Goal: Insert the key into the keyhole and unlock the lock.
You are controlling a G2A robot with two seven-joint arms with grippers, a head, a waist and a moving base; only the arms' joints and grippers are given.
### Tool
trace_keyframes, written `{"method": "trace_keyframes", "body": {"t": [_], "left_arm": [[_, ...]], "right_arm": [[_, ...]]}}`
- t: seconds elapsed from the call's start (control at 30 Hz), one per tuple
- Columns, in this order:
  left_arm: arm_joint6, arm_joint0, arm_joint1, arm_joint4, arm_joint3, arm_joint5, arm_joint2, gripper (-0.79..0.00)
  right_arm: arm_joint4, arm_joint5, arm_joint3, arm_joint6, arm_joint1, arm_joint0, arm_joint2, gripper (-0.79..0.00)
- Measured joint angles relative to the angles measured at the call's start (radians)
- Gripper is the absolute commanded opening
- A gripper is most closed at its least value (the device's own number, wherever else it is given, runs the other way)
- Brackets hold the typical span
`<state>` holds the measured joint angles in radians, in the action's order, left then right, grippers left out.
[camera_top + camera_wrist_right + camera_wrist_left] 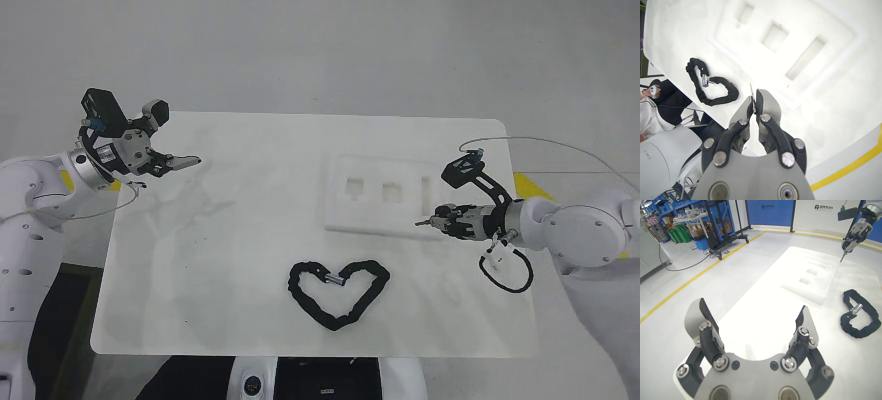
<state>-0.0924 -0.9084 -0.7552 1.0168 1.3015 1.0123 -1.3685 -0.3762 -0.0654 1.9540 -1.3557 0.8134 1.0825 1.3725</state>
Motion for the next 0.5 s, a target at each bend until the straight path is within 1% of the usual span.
{"method": "trace_keyframes", "body": {"t": [0.2,0.5], "left_arm": [[0.000,0.000,0.000,0.000,0.000,0.000,0.000,0.000],[0.000,0.000,0.000,0.000,0.000,0.000,0.000,0.000]], "right_arm": [[0.024,-0.029,0.020,0.038,-0.006,0.046,0.038,-0.785],[0.025,-0.031,0.020,0.043,-0.007,0.048,0.040,-0.785]]}}
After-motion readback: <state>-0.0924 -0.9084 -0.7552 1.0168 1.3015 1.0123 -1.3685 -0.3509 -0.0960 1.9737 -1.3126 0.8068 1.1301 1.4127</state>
